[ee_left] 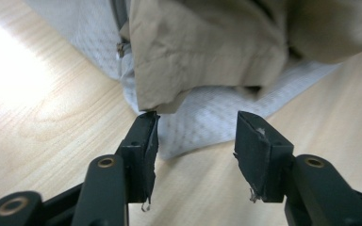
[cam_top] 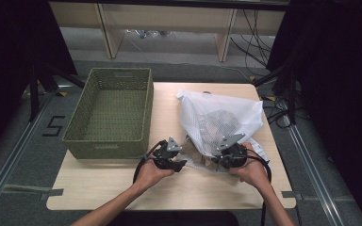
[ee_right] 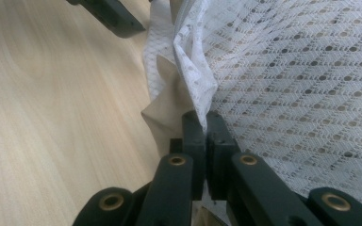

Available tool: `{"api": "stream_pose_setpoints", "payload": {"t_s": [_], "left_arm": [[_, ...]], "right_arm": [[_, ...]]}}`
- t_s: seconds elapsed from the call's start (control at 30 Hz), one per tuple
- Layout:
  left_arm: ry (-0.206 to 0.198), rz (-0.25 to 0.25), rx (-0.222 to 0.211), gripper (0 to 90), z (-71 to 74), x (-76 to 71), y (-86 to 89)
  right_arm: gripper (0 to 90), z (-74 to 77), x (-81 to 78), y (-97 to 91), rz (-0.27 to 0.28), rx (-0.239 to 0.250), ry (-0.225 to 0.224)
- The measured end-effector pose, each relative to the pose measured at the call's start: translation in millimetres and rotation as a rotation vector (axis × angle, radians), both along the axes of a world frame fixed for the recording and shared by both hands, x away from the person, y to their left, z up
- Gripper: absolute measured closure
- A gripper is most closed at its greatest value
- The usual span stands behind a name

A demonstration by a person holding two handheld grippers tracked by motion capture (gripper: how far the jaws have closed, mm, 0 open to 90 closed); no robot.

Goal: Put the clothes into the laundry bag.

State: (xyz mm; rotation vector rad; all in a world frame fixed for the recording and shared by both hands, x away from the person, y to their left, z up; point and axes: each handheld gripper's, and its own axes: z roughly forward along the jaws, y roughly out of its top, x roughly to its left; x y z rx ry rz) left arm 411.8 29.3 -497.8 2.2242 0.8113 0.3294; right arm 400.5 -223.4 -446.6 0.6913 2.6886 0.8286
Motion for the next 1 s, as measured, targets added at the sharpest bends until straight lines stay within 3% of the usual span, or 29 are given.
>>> {"api": "stream_pose_setpoints", "payload": {"t_s": [0.13, 0.27, 0.4, 0.5, 0.53, 0.6, 0.67, 0.7, 0.8, 0.9, 1.0], "left_arm": [[0.011, 0.034, 0.009, 47.4, -6.7, 8.2, -1.1], [0.004, 0.072, 0.015, 42.1, -2.5, 8.0, 6.7], [0.015, 0.064, 0.018, 43.7, -5.2, 12.7, 8.5], [0.028, 0.032, 0.023, 52.1, -9.4, 13.9, 4.1], [0.016, -0.004, 0.023, 56.5, -11.7, 15.7, 0.3], [0.012, -0.016, 0.023, 68.7, -10.7, 17.5, -3.4], [0.008, -0.014, 0.015, 84.0, -11.7, 18.1, -6.5], [0.009, -0.026, 0.012, 87.0, -11.7, 16.9, -8.2], [0.02, -0.048, -0.004, 88.1, -10.7, 12.1, -9.2], [0.03, -0.077, -0.02, 88.3, -4.7, -2.0, -4.1], [0.008, -0.094, -0.013, 88.4, -2.7, -8.5, 2.8]], "right_arm": [[89.6, -0.2, 0.5, -2.1, -0.007, 0.001, 0.003], [89.6, -0.2, 0.8, -2.6, 0.012, 0.008, 0.017], [89.6, -0.1, 1.1, -2.0, 0.008, 0.001, 0.003], [89.5, 0.1, 0.4, -1.7, 0.01, -0.001, 0.005], [89.5, 0.3, -0.3, -1.9, 0.001, 0.004, 0.015], [89.5, -0.2, 1.2, -2.0, 0.015, 0.002, 0.0], [89.5, -0.9, 1.0, -1.5, 0.002, -0.001, 0.006], [89.4, -1.5, 2.2, -0.8, 0.024, 0.0, 0.018], [89.4, -5.5, 3.6, 1.8, -0.004, -0.002, 0.004], [89.6, -10.1, 10.2, 5.9, -0.036, -0.022, -0.015], [89.7, -15.5, 19.8, 12.7, -0.054, -0.053, -0.034]]}}
